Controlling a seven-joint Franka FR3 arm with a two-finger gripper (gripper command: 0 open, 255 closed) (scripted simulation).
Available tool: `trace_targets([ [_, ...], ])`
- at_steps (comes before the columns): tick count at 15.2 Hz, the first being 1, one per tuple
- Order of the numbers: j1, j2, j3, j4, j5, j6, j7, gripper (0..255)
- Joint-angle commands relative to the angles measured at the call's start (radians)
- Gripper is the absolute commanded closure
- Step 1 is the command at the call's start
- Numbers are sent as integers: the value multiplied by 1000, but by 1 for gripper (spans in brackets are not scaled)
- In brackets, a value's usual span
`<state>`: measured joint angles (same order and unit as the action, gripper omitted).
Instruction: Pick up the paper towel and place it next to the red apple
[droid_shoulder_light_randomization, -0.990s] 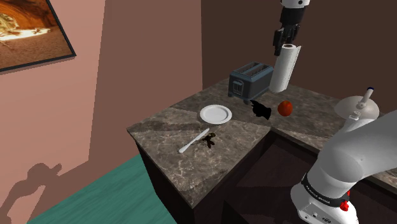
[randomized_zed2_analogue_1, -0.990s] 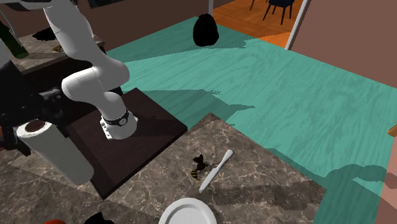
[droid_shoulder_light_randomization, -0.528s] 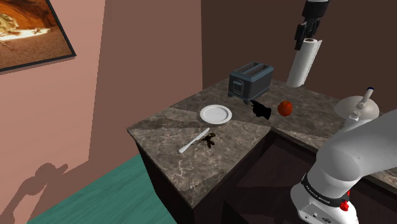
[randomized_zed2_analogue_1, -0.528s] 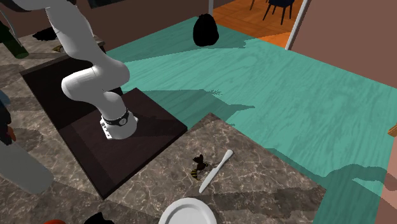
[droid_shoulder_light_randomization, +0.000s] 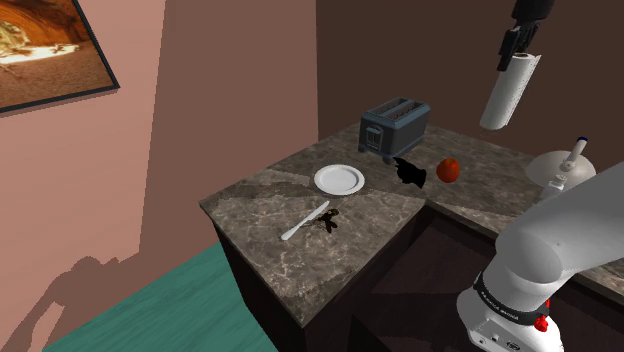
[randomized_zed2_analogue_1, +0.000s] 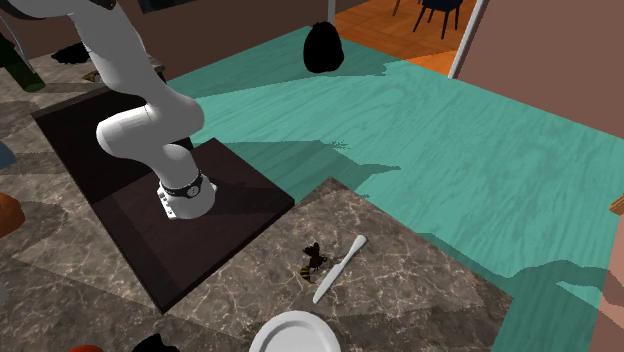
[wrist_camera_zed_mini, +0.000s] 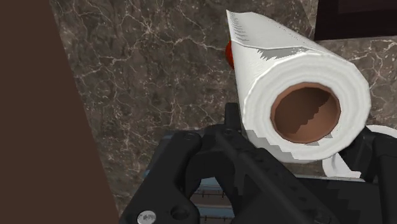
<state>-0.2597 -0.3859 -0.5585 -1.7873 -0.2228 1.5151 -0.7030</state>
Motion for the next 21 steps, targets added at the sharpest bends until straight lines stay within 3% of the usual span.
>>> trace_targets([
  [1,-7,26,-45,41,2,-8,-59,255],
  [8,-27,217,-253,249,96,-32,-303,255],
  [21,-41,135,-226,6,40,147,-256,255],
])
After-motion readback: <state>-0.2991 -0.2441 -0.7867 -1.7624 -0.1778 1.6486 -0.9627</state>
